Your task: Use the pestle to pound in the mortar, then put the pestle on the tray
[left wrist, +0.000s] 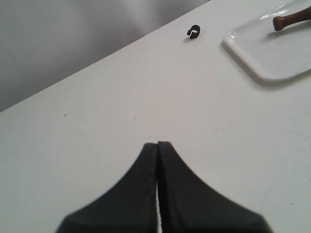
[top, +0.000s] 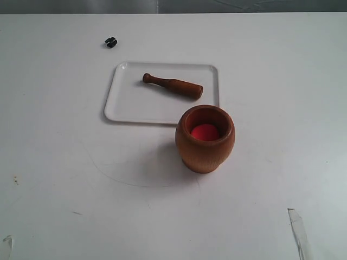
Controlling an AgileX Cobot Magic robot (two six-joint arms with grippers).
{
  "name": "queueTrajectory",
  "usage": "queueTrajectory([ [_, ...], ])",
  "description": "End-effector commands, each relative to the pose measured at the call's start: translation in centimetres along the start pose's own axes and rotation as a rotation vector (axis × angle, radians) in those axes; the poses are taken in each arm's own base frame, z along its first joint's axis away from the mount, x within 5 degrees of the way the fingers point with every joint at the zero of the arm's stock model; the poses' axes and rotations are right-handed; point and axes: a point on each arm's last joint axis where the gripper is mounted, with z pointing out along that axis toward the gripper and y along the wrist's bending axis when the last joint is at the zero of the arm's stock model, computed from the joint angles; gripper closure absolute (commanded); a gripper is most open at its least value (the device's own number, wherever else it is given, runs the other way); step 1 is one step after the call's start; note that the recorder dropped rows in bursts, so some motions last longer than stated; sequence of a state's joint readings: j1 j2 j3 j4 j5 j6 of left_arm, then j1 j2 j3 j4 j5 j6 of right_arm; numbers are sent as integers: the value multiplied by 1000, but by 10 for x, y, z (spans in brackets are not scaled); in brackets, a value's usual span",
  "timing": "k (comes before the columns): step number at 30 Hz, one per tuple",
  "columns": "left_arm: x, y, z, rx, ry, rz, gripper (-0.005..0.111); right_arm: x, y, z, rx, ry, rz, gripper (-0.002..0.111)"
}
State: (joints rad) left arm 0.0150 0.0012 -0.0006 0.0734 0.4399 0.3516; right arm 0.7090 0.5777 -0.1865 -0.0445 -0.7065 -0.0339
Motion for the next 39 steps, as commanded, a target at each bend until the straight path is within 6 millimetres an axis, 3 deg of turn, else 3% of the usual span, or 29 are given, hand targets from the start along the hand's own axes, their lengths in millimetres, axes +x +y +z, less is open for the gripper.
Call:
queueTrajectory([
  [1,0,-1,0,8,-7,-12,107,13,2,-25,-4,34,37,108],
  [4,0,-1,0,8,-7,-12,107,27,3,-50,-3,15,41,108],
  [11,0,-1,0,8,-7,-12,107,40,4,-69,4,205,60,108],
  [15,0,-1,0,8,-7,-12,107,51,2,-73,82,330,401,108],
  [18,0,-1,0,8,-7,-12,107,59,3,-77,96,421,443,108],
  [27,0,-1,0,8,-7,-12,107,80,2,-90,35,705,65,108],
  [31,0,-1,0,8,-7,-12,107,80,4,-90,-27,698,-1,108],
  [39,0,-1,0,8,-7,-12,107,80,6,-90,-41,697,31,108],
])
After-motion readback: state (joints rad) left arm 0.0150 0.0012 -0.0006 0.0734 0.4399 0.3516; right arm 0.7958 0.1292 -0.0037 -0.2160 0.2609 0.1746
